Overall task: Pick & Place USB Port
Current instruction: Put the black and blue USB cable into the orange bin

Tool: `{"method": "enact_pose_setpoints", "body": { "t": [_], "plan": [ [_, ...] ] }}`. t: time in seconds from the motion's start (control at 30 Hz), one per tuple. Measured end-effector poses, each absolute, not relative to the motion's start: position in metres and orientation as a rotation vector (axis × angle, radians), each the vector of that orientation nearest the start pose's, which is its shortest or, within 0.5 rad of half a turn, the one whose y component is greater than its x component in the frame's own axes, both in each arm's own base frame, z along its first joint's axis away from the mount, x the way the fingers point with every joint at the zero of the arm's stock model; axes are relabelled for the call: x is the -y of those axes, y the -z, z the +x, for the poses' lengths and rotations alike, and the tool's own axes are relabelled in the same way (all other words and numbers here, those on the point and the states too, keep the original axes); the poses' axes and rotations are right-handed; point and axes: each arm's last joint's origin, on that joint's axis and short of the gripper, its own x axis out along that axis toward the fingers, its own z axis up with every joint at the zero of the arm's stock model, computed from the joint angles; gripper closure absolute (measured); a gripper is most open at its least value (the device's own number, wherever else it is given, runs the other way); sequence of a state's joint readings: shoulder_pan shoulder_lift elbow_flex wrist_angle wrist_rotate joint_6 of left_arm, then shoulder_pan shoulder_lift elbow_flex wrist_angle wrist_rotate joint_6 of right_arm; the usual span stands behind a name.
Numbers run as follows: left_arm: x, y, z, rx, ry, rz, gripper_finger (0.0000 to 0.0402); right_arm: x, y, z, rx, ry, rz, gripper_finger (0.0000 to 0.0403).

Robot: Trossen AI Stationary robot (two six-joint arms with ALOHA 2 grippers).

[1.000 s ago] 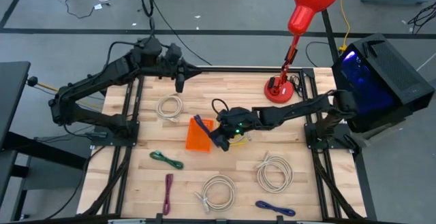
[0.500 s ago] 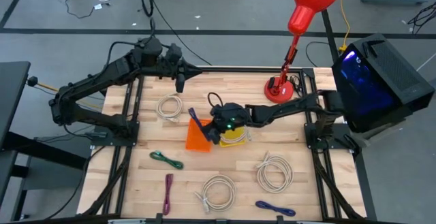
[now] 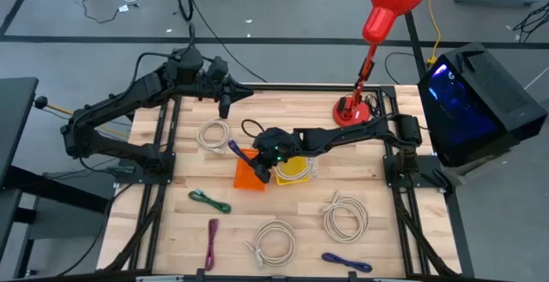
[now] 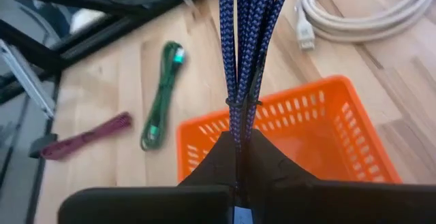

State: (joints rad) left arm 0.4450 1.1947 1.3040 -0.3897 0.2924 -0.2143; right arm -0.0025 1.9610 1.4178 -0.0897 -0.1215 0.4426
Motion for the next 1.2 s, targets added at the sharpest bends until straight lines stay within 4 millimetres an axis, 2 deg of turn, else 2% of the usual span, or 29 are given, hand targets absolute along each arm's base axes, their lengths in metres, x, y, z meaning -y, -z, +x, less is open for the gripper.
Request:
{"method": "enact_pose_setpoints", "body": {
  "t": [0.27, 0.57, 0.83, 1.1, 1.2],
  "plan": [
    [-0.101, -0.409, 0.231, -0.251, -0.182, -0.296, 0.0358, -0.005, -0.22, 0.442, -0.584, 0.066, 0.499, 0.0397],
    [-0.101, -0.408, 0.23, -0.254, -0.18, -0.301, 0.0358, -0.013, -0.199, 0.451, -0.588, 0.083, 0.558, 0.0397],
    [-0.101, -0.408, 0.23, -0.256, -0.18, -0.301, 0.0358, -0.017, -0.193, 0.452, -0.594, 0.109, 0.56, 0.0397],
    [-0.101, -0.408, 0.23, -0.257, -0.18, -0.302, 0.0358, -0.021, -0.177, 0.455, -0.637, 0.114, 0.596, 0.0366],
    [-0.101, -0.408, 0.23, -0.257, -0.18, -0.302, 0.0358, -0.021, -0.178, 0.455, -0.632, 0.114, 0.599, 0.0355]
  ]
}}
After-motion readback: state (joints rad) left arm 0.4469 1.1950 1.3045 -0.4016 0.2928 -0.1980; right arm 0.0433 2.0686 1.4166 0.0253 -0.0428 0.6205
